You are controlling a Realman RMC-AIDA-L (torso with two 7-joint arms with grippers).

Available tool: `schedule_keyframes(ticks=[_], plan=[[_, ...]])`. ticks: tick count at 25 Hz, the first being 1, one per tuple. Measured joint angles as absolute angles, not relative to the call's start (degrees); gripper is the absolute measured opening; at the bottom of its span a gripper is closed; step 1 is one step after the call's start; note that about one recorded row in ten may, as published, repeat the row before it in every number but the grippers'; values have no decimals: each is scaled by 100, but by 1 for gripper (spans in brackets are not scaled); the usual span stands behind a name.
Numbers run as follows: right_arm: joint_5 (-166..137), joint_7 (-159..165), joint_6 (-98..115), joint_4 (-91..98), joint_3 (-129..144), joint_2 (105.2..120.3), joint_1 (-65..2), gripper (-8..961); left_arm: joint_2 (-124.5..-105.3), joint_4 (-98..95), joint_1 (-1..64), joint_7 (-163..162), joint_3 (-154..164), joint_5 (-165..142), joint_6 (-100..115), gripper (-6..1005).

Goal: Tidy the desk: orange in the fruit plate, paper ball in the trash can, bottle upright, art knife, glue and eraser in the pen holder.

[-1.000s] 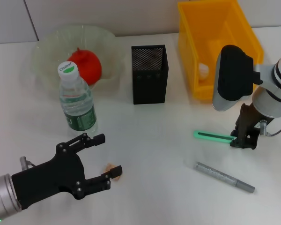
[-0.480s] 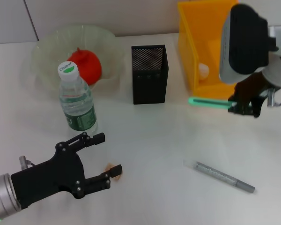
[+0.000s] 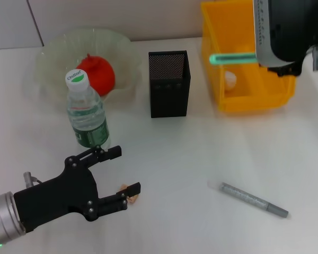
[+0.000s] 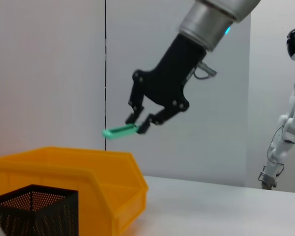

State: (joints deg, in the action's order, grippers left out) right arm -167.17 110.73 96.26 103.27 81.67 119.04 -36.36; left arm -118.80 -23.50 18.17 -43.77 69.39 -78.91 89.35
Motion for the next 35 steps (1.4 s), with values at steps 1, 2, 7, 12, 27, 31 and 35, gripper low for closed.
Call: schedule_keyframes(ticks=[1,2,7,12,27,31,35], plan=[[-16718,10970,9580,10424,8158,11903,-3641,173,-11880,-2350,1818,-4377,6937,-7891,8942,812],[-16720,10874,9537,10500,8149,11903,-3643,173,-11880,-2350,1816,-4377,6935,-7890,8954,812],[-16731,10268,9211,10802,8115,11898,-3596,173,-11870,-2351,1755,-4377,6908,-7873,9046,812],[-16741,9480,8625,10813,8117,11899,-3554,176,-11876,-2312,1701,-4377,6855,-7846,9050,812],[-16744,7967,7613,10411,8362,11754,-3731,186,-11880,-2308,1597,-4340,6855,-7729,9003,811],[-16744,7759,7544,10346,8512,11779,-3764,188,-11885,-2303,1584,-4316,6856,-7667,9000,811],[-16743,7499,7464,10184,8749,11770,-3788,191,-11892,-2302,1578,-4310,6856,-7662,9000,811]])
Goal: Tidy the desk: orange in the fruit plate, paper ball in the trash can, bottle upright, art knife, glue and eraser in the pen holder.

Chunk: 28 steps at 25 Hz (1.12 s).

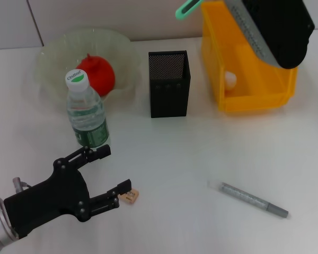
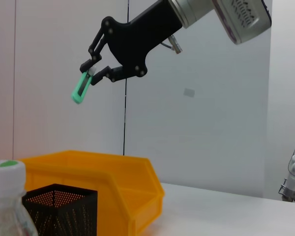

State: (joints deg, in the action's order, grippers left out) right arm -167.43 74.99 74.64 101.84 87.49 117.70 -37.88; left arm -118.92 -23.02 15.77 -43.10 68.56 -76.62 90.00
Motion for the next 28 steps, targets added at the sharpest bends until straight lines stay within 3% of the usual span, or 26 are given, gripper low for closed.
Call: schedule_keyframes(ticks=[10,28], plan=[[-16743,6505,6936,9978,8859,11910,-3603,198,-11894,-2303,1582,-4298,6864,-7661,8930,811],[-16753,5471,5875,9065,9149,11959,-3494,210,-11918,-2293,1610,-4289,6873,-7615,8876,811]])
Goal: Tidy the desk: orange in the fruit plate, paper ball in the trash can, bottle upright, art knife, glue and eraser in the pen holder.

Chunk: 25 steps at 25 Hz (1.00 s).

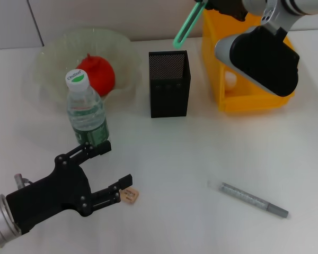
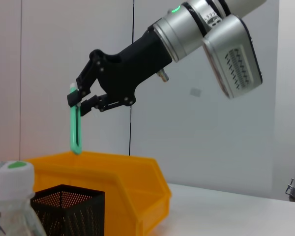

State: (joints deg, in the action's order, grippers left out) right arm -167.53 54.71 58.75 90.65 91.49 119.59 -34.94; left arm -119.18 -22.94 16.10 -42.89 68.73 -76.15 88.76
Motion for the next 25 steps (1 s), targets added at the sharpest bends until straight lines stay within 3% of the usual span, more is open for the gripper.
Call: schedule_keyframes(ticks=[25], plan=[[-16770,5177,5457,7961,9310,11988,-3926,227,-11918,-2200,1583,-4223,6917,-7515,8868,811]])
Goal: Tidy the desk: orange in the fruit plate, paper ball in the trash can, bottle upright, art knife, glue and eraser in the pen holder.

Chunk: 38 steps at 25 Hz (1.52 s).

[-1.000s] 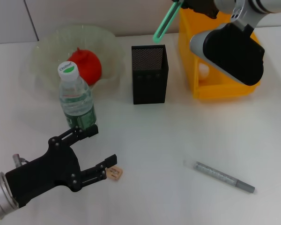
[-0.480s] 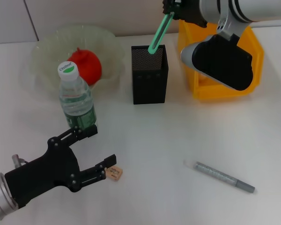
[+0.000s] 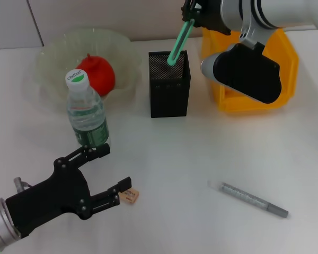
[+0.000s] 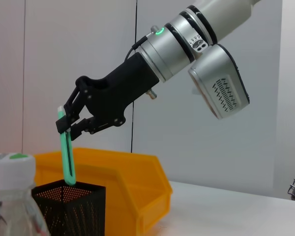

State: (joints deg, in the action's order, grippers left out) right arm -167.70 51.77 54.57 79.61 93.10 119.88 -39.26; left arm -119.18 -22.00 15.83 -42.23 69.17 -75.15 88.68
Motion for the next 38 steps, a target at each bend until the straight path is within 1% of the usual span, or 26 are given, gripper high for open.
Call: schedule_keyframes(ticks=[38], plan=[[-16761,5228,5507,7961,9430,11988,-3943,252,-11911,-2162,1625,-4218,6864,-7511,8868,811]])
